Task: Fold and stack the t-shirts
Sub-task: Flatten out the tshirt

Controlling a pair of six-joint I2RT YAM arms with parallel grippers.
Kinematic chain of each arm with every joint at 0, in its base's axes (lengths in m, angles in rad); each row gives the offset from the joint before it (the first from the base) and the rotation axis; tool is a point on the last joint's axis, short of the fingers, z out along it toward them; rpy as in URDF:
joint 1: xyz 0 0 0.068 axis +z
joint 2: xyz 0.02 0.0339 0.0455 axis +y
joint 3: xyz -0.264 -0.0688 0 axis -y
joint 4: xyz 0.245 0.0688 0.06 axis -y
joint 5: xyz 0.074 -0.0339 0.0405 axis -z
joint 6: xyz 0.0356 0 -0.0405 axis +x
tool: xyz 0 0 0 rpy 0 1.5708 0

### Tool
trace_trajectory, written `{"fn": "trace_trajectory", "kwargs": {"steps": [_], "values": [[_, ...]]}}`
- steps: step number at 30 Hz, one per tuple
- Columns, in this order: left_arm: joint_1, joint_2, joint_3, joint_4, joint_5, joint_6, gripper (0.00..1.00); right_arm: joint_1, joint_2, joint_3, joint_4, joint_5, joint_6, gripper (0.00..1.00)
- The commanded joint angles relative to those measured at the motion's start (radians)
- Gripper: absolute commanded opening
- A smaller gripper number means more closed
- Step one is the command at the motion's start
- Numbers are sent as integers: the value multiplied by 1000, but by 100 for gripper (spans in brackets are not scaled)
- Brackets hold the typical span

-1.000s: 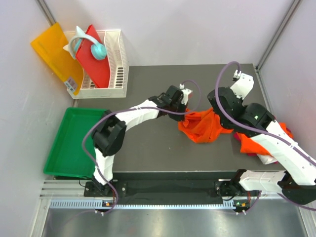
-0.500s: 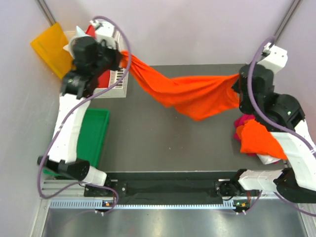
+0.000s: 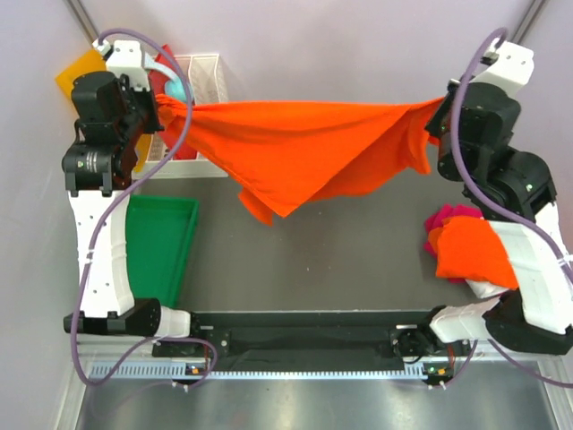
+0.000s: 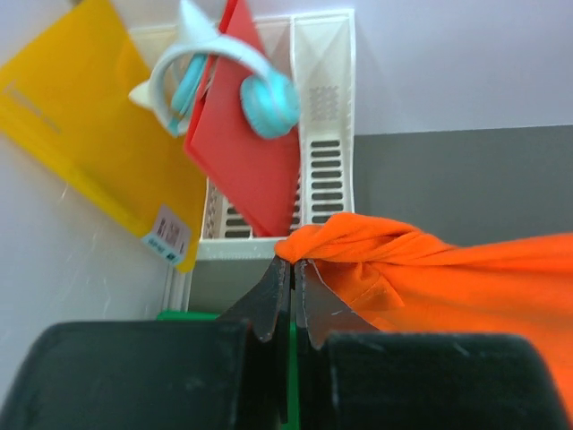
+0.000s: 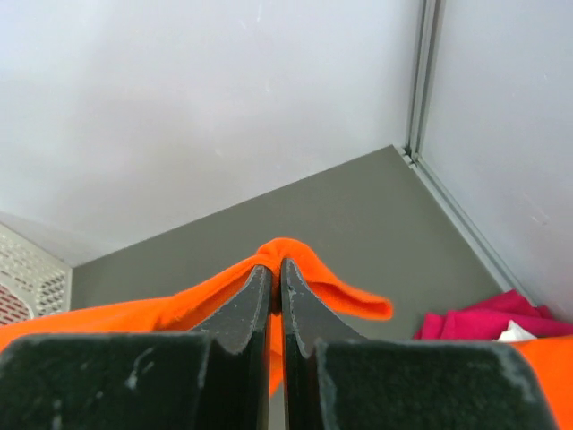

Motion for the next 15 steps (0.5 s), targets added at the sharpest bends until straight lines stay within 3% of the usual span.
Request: {"fn": "trace_trajectory", "kwargs": {"steps": [1, 8, 12, 15], "values": [[73, -40, 37, -14, 18, -50, 0, -19, -73, 12, 70, 0, -52, 0], [72, -202, -150, 21, 230, -35, 0, -18, -168, -129, 33, -11, -44, 0], [72, -236, -218, -17, 404, -4, 0, -18, -204, -213, 28, -32, -43, 0], [72, -235, -284, -25, 449, -7, 0, -21, -204, -279, 34, -49, -23, 0]]}}
